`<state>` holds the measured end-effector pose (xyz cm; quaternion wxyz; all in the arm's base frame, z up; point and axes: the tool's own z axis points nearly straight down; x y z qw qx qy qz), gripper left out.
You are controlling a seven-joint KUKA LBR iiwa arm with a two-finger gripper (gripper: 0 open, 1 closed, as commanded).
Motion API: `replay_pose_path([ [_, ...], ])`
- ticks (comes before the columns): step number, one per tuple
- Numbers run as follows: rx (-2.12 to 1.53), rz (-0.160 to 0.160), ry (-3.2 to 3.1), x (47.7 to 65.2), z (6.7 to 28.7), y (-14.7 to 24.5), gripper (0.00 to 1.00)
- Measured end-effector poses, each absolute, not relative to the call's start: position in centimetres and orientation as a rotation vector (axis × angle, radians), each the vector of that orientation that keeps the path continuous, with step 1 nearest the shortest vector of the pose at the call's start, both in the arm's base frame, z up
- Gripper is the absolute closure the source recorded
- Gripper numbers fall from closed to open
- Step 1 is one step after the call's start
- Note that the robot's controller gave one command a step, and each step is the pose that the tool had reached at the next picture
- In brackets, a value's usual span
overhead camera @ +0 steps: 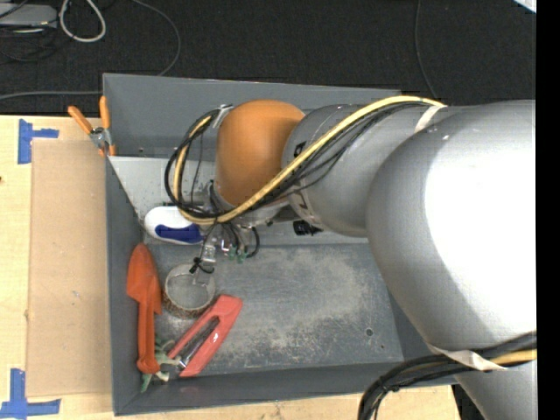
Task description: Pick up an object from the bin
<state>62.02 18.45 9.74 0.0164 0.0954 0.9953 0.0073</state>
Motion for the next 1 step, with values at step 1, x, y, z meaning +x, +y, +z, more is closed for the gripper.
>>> replay_pose_path([
  [1,0.26,0.029,3.097,61.93,7.01,16.71,1.0],
])
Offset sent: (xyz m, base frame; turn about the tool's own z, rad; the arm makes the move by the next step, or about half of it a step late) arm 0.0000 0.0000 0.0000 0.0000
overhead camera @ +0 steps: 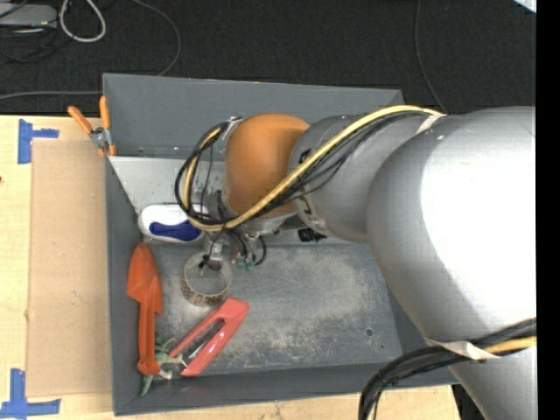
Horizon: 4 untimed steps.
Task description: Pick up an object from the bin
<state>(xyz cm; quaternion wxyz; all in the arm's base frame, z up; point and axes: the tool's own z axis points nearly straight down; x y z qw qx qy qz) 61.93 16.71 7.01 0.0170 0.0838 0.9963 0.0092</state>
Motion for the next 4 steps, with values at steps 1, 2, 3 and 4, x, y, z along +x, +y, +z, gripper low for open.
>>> replay_pose_path([
  [1,0.261,0.029,3.097,61.9,7.0,16.7,1.0],
  [2,0.263,0.029,3.098,61.9,7.7,16.7,1.0],
  [3,0.264,0.029,3.097,61.9,8.5,16.7,1.0],
  [4,0.266,0.025,3.105,61.7,10.4,16.6,1.0],
])
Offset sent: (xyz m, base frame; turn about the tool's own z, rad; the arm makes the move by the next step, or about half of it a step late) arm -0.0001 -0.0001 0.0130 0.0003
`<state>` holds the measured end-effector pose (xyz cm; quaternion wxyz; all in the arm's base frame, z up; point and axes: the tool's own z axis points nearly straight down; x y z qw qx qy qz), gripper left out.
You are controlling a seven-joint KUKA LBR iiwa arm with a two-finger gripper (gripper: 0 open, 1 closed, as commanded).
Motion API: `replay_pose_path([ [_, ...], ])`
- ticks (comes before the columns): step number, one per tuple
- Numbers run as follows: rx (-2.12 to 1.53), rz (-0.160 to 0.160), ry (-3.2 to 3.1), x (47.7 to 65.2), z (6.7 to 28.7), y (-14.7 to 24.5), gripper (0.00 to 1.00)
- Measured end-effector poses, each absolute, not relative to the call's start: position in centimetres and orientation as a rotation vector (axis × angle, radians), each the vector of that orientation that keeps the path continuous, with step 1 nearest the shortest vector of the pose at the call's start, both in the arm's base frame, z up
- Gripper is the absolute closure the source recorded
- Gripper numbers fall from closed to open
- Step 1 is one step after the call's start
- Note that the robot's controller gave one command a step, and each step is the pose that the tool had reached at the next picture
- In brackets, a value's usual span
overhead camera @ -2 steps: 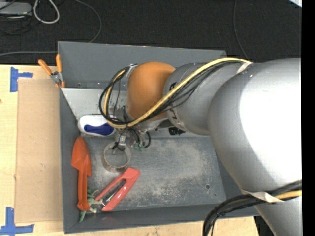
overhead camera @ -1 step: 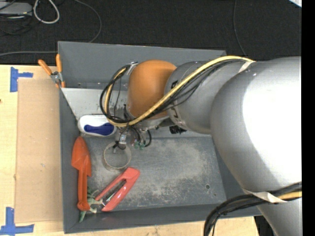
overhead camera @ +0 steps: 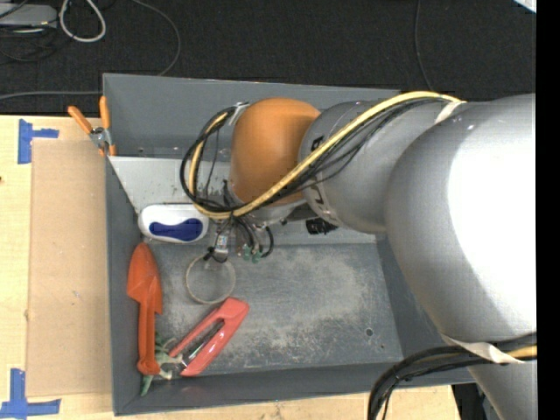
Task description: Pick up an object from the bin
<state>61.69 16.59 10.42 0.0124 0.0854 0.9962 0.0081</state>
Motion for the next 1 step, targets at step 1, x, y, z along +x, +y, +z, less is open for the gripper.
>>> replay_pose_path([
  [1,0.267,0.028,3.099,61.87,13.42,16.59,1.0],
])
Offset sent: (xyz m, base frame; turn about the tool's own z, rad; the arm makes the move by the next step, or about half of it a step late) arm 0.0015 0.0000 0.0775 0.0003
